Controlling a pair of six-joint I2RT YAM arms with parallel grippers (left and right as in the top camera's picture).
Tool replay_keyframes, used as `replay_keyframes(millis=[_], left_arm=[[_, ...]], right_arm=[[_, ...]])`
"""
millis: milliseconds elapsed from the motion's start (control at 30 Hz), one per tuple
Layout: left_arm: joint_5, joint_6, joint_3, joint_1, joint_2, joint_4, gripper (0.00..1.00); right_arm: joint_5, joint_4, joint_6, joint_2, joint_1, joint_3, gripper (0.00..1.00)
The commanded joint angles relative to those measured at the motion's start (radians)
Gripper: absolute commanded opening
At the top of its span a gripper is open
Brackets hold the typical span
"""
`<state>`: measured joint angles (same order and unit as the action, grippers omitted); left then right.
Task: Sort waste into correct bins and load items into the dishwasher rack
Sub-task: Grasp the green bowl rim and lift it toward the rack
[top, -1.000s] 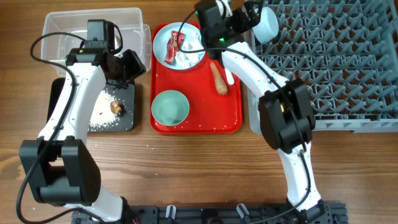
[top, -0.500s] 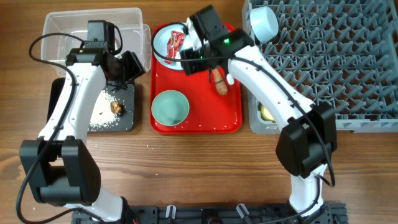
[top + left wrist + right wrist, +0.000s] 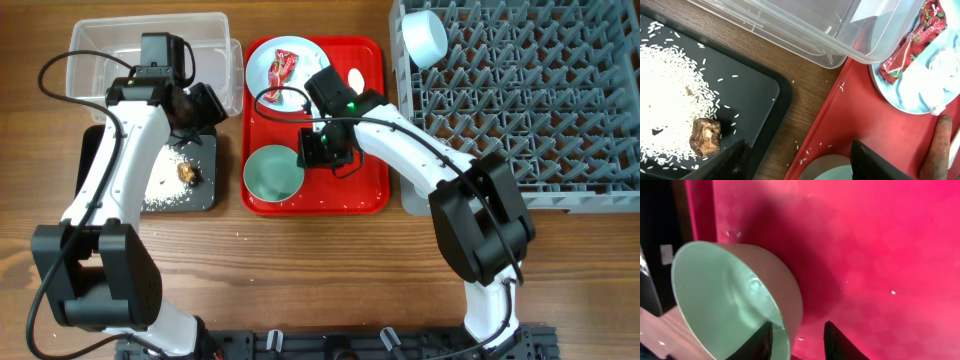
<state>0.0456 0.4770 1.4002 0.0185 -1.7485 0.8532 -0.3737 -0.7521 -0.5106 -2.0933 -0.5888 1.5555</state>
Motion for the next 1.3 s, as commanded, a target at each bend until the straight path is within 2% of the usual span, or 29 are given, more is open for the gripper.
replay_keyframes(millis=[0,67,167,233,500,667,833,1000,1167,1267], left_arm=[[-0.025,-0.001,0.013,-0.004,0.013,0.0,0.65],[-0.025,-0.001,0.013,-0.004,0.013,0.001,0.66],[-0.025,-0.001,0.013,-0.004,0.013,0.012,0.77],[-0.025,-0.001,0.013,-0.004,0.013,0.024,1.0],[-0.025,-0.001,0.013,-0.004,0.013,0.031,1.0],[-0.025,-0.001,0.013,-0.004,0.013,0.031,1.0],[-0.025,-0.001,0.013,-0.004,0.013,0.031,1.0],[-0.025,-0.001,0.013,-0.004,0.013,0.031,1.0],[-0.025,-0.001,0.013,-0.004,0.013,0.031,1.0],[-0.025,-0.001,0.013,-0.004,0.013,0.031,1.0]], right_arm=[[-0.028,0.012,-0.043,-0.014,-0.018,-0.003,0.34],[-0.027,0.02,-0.061,-0.023,-0.027,-0.003,0.29],[-0.029,0.023,-0.097,-0.045,-0.032,-0.003,0.16],[-0.029,0.024,-0.103,-0.051,-0.032,-0.003,0.06],[-0.027,0.029,-0.096,-0.025,-0.026,0.005,0.04],[0.117,-0.018,-0.09,0.085,0.014,0.005,0.04],[0.492,-0.092,-0.054,0.299,0.103,0.005,0.04],[0.985,-0.101,0.009,0.46,0.15,0.005,0.04],[1.455,-0.099,0.138,0.484,0.152,0.004,0.04],[1.58,-0.092,0.279,0.444,0.152,0.003,0.04]])
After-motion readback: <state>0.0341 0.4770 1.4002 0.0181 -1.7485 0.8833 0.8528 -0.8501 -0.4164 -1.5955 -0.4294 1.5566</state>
